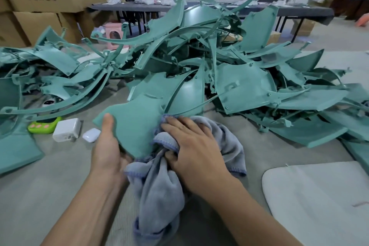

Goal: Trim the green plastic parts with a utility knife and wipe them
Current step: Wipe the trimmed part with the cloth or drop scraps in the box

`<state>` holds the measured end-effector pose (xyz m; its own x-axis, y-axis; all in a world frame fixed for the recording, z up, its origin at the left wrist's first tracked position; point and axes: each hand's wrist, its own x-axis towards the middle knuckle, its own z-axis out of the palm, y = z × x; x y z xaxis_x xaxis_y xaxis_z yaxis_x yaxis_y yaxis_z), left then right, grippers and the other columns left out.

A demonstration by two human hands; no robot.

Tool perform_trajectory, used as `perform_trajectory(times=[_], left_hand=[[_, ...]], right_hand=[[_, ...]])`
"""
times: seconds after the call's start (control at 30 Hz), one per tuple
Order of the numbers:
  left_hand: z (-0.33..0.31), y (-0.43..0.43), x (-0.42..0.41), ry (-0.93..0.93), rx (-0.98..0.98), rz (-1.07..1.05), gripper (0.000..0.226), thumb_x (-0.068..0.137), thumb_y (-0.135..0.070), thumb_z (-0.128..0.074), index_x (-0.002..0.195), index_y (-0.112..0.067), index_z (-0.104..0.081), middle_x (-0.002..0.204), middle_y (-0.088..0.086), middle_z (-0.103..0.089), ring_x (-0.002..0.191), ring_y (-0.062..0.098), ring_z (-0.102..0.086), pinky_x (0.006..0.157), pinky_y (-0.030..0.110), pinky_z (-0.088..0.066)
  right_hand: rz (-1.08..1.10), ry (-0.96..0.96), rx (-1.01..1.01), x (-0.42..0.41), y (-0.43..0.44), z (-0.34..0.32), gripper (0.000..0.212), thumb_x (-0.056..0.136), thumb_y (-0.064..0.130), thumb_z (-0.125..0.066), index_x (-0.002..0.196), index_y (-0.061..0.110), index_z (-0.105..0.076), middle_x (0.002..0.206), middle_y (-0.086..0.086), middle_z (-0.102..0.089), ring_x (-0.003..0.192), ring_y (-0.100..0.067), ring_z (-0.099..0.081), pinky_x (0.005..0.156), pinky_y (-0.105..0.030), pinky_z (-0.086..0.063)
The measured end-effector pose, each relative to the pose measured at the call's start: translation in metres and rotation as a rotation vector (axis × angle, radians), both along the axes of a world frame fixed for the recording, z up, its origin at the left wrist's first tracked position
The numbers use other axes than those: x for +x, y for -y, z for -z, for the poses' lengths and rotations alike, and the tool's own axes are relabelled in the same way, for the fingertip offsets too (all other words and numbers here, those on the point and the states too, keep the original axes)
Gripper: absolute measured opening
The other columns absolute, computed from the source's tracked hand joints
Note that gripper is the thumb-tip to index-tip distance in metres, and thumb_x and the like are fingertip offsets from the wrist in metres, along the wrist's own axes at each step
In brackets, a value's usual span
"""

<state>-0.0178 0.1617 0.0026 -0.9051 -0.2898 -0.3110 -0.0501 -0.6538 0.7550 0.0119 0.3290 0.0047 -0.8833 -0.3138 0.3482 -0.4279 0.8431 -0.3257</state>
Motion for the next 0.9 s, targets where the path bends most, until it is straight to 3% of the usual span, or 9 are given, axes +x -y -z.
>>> perform_trajectory(times=[0.07,0.23,0.5,0.73,0.8,0.87,0.9], left_hand=[[0.001,0.006,-0.002,0.001,-0.018,-0.067,0.044,0.098,-0.054,-0.058,0.112,-0.015,-0.073,0.104,0.005,-0.079,0.092,0.025,-0.077,0.063,0.041,-0.063],[-0.001,0.013,-0.008,0.004,-0.011,-0.084,0.036,0.102,-0.046,-0.055,0.117,-0.016,-0.069,0.105,0.004,-0.079,0.09,0.022,-0.077,0.057,0.038,-0.061],[-0.004,0.027,-0.01,0.028,-0.025,-0.008,0.036,0.105,-0.041,-0.05,0.125,-0.018,-0.068,0.11,0.003,-0.078,0.093,0.021,-0.077,0.057,0.04,-0.062],[-0.001,0.029,-0.009,0.089,-0.056,0.004,0.024,0.104,-0.036,-0.054,0.107,-0.018,-0.071,0.098,0.005,-0.08,0.077,0.022,-0.078,0.049,0.037,-0.059],[0.001,0.031,-0.007,0.098,-0.07,-0.022,0.023,0.101,-0.036,-0.059,0.11,-0.018,-0.07,0.098,0.005,-0.08,0.078,0.023,-0.078,0.05,0.038,-0.059],[0.002,0.031,-0.007,0.106,-0.085,-0.043,0.022,0.099,-0.035,-0.061,0.112,-0.019,-0.07,0.096,0.004,-0.08,0.077,0.022,-0.078,0.05,0.037,-0.059],[0.003,0.03,-0.007,0.105,-0.088,-0.039,0.022,0.099,-0.035,-0.061,0.112,-0.02,-0.07,0.094,0.003,-0.08,0.074,0.021,-0.078,0.048,0.036,-0.058]], right_hand=[[0.03,-0.055,0.004,0.001,-0.001,0.0,0.053,0.096,0.036,-0.056,0.149,0.033,-0.051,0.157,0.018,-0.043,0.148,-0.011,-0.031,0.121,-0.039,-0.024],[0.12,-0.176,0.01,0.002,0.001,0.004,0.047,0.086,0.017,-0.073,0.133,0.021,-0.069,0.14,0.006,-0.064,0.129,-0.023,-0.056,0.104,-0.045,-0.046],[0.386,-0.265,-0.027,-0.014,-0.019,-0.002,0.065,0.084,-0.002,-0.067,0.147,0.01,-0.053,0.151,-0.006,-0.053,0.122,-0.034,-0.053,0.103,-0.04,-0.031],[0.53,-0.245,-0.059,-0.019,-0.028,-0.001,0.067,0.09,0.0,-0.059,0.154,0.012,-0.043,0.158,-0.008,-0.043,0.133,-0.032,-0.044,0.112,-0.039,-0.021],[0.528,-0.262,-0.194,-0.02,-0.04,-0.004,0.058,0.092,-0.001,-0.057,0.148,0.014,-0.052,0.151,0.001,-0.052,0.133,-0.019,-0.047,0.113,-0.029,-0.026],[0.412,-0.299,-0.574,-0.017,-0.047,-0.013,0.044,0.089,-0.002,-0.058,0.12,0.026,-0.07,0.121,0.024,-0.067,0.113,0.006,-0.057,0.098,-0.011,-0.039],[0.379,-0.288,-0.81,-0.016,-0.052,-0.018,0.04,0.086,0.001,-0.057,0.106,0.033,-0.072,0.103,0.027,-0.069,0.098,0.008,-0.061,0.087,-0.01,-0.044]])
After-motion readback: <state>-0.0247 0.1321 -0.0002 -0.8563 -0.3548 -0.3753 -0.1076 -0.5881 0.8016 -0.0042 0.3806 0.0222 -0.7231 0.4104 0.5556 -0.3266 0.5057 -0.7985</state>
